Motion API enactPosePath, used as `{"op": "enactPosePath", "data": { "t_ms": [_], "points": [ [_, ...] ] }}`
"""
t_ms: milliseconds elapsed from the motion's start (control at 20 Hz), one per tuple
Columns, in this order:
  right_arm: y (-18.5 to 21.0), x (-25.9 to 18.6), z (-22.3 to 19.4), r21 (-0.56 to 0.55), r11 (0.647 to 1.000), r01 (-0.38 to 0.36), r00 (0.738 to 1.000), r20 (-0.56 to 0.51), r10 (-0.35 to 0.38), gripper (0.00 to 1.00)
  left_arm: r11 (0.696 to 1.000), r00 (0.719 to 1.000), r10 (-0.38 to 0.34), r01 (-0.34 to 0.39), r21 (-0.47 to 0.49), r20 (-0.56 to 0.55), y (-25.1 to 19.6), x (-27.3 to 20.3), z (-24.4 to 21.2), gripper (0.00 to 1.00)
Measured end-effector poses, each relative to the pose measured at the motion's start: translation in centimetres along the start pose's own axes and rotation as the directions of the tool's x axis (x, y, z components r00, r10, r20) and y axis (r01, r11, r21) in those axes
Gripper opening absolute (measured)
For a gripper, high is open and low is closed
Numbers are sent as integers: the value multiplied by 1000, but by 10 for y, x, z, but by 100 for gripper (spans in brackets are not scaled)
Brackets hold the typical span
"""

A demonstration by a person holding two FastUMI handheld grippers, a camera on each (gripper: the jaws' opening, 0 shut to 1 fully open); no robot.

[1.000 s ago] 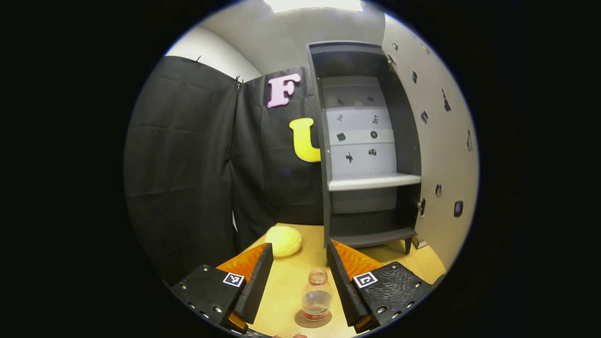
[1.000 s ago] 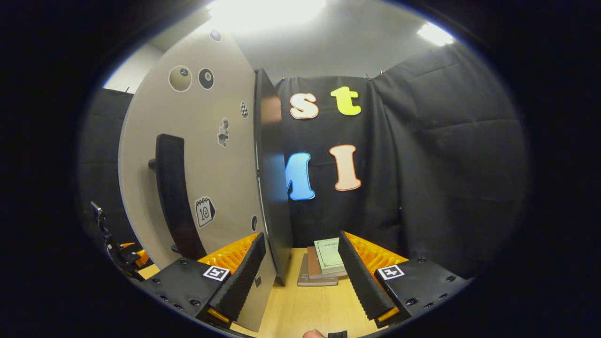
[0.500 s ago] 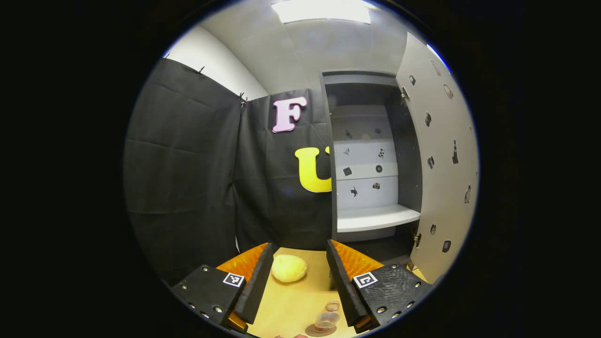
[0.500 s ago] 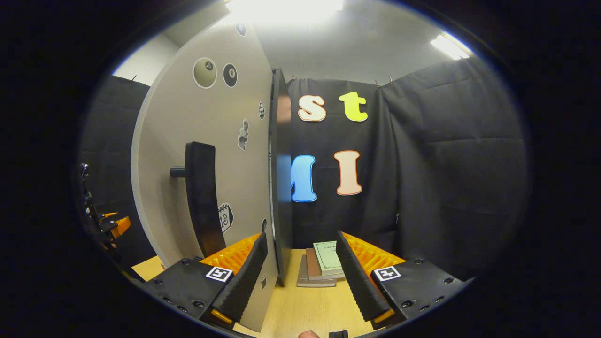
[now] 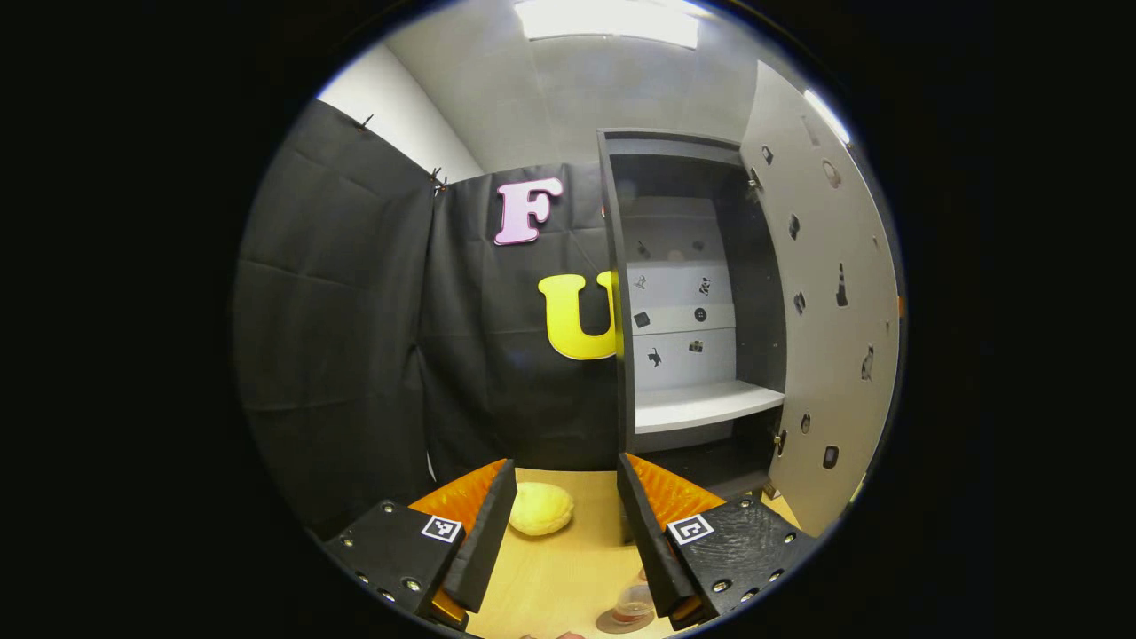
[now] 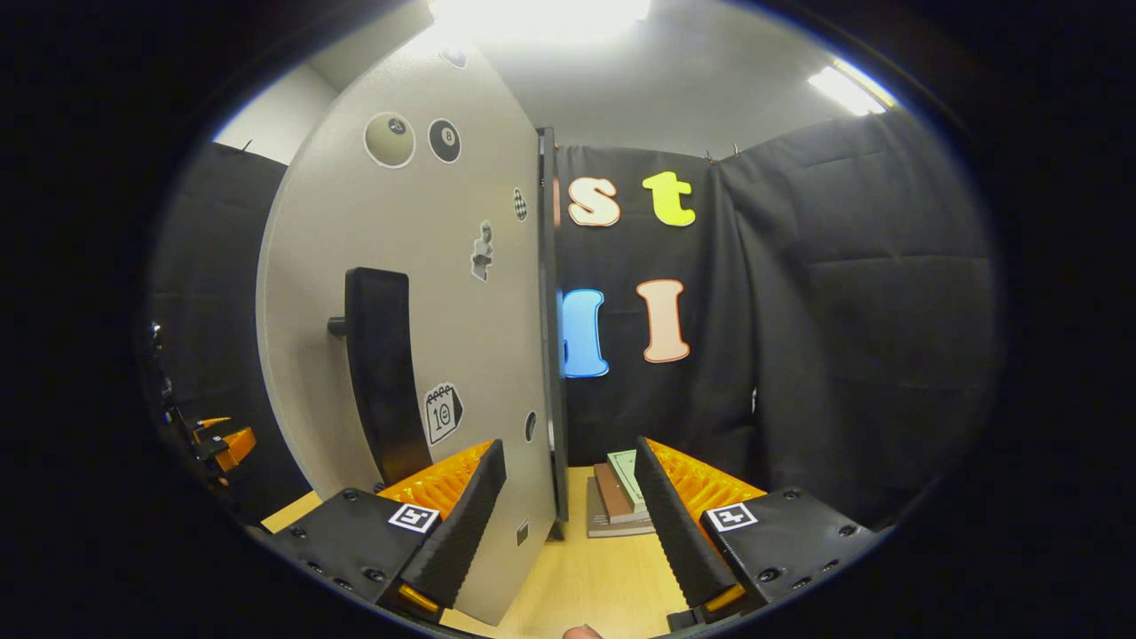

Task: Open the cabinet door with the right hand, grasp the bottle in the cabinet with the left hand and place it on the coaster, then close the cabinet door with the right hand.

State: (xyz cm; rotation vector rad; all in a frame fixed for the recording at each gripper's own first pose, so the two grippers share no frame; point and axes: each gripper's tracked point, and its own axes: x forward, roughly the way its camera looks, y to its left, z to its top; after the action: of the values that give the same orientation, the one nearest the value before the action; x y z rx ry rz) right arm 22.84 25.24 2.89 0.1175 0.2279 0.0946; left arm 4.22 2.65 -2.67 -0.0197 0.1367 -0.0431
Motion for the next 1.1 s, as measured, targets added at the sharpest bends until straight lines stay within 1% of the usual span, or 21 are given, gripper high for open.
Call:
{"op": "enactPosePath", "data": {
  "t_ms": [100,350,550,600,650,850,900,1050,1100],
  "points": [
    [15,0,-1,5,1000,-7,1000,-3,7,94,1000,1000,-10,10,-14,3,6,1,-1,66],
    [39,7,1,5,1000,7,1000,7,-7,94,999,1000,-17,17,-34,7,30,4,-1,66],
    [65,16,0,24,1000,-16,1000,9,15,94,999,1000,-8,8,-31,4,54,4,-6,66],
    [73,19,-2,29,999,-21,1000,10,21,90,999,1000,-7,7,-33,2,59,4,-7,66],
    [80,22,-2,35,999,-28,1000,11,27,94,999,1000,-6,6,-36,0,63,5,-8,66],
    [116,41,-5,71,995,-73,997,12,73,94,1000,1000,9,-9,-28,-2,88,0,-9,66],
    [126,46,-5,80,993,-87,996,13,86,90,1000,1000,13,-13,-23,-3,93,-2,-10,66],
    [157,69,-3,97,986,-138,990,22,136,90,1000,1000,27,-27,-14,-6,109,-7,-13,66],
    [166,77,-3,97,984,-151,988,26,149,97,999,1000,31,-31,-14,-7,113,-9,-12,66]
  ]
}}
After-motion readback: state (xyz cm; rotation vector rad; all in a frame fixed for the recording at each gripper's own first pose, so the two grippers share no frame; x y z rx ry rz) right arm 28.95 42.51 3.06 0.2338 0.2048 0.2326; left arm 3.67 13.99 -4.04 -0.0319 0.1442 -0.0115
